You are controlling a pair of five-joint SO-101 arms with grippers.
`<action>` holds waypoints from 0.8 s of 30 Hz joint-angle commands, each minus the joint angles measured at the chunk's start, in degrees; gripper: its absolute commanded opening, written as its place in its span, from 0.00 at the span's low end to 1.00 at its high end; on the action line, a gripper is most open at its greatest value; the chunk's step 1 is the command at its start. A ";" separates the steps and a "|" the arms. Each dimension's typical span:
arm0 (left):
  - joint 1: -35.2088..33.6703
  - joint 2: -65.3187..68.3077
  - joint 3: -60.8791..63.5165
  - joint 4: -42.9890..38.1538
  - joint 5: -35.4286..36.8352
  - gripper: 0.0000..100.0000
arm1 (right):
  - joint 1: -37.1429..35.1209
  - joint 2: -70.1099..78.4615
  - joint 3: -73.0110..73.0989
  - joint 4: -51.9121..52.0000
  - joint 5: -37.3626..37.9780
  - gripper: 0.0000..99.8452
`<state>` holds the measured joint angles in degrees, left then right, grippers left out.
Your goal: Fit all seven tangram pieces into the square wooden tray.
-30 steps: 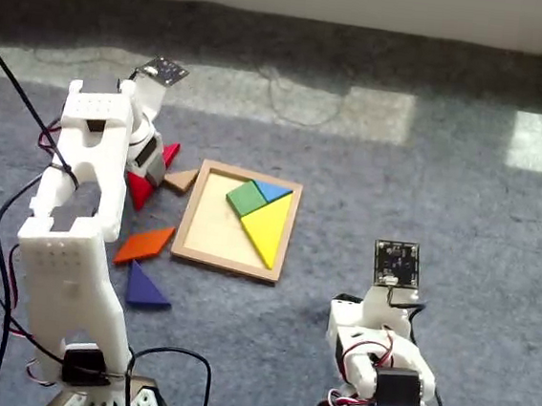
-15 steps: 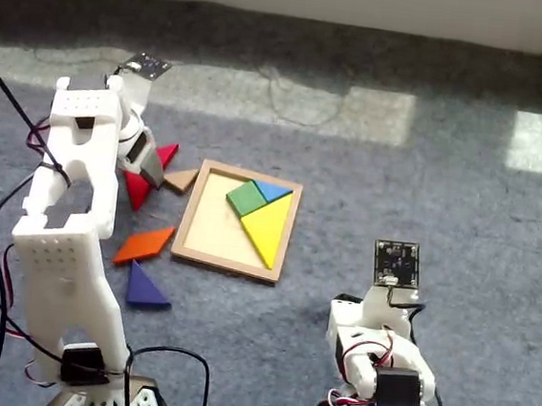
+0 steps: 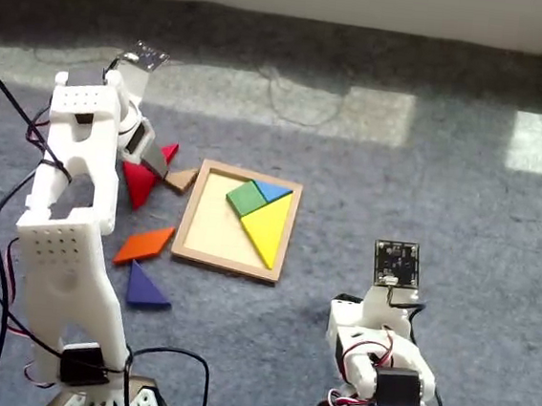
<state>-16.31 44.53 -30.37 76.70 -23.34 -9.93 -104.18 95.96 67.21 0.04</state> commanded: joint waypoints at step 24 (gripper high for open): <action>5.41 7.43 -20.70 23.91 -4.66 0.03 | 0.66 -1.01 7.69 0.40 -0.09 0.01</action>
<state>-12.79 52.70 -46.11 97.89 -30.73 -9.93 -104.18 95.96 67.21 0.04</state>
